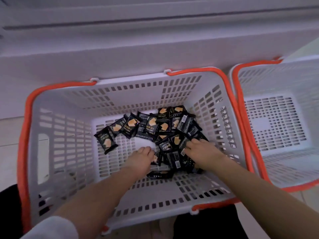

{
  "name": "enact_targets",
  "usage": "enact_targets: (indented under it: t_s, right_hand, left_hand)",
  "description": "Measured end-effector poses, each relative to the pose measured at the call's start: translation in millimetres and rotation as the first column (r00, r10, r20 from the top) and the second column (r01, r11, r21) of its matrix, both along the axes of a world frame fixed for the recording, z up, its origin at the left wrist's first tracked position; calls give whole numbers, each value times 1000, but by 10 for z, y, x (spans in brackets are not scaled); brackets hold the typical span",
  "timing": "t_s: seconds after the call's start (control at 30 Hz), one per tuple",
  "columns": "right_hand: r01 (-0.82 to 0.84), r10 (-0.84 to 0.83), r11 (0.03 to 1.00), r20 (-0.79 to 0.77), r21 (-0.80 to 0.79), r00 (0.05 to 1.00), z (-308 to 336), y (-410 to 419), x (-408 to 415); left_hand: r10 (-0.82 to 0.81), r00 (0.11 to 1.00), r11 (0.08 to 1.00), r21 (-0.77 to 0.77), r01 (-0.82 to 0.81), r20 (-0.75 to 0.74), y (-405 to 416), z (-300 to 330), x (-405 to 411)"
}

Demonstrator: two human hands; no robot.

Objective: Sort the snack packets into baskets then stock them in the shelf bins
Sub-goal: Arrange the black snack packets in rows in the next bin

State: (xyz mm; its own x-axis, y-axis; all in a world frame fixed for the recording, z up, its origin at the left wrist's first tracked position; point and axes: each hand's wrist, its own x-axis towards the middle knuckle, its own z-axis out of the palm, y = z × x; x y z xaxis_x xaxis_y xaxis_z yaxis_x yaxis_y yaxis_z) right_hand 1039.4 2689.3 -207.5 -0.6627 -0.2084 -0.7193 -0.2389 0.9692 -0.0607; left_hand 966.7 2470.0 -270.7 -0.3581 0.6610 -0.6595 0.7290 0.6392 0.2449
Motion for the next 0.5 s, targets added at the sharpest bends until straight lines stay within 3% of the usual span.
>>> enact_targets:
  t_s: [0.17, 0.27, 0.33, 0.4, 0.5]
  right_hand:
    - [-61, 61, 998, 2, -19, 998, 39, 43, 7]
    - [4, -4, 997, -2, -81, 1000, 91, 21, -43]
    - [180, -183, 965, 5, -190, 983, 132, 24, -62]
    - [423, -435, 845, 40, -327, 900, 175, 31, -59]
    - [609, -668, 671, 10, -423, 744, 173, -52, -77]
  left_hand:
    - [-14, 993, 999, -51, 8, -116, 78, -236, 31]
    - [-48, 987, 998, -52, 41, -154, 94, -317, 25]
    - [-33, 990, 999, -35, 29, -136, 70, -334, 14]
    - [55, 996, 998, -6, -55, -68, 13, -304, -7]
    - [339, 937, 940, 13, -341, 82, -120, -183, -56]
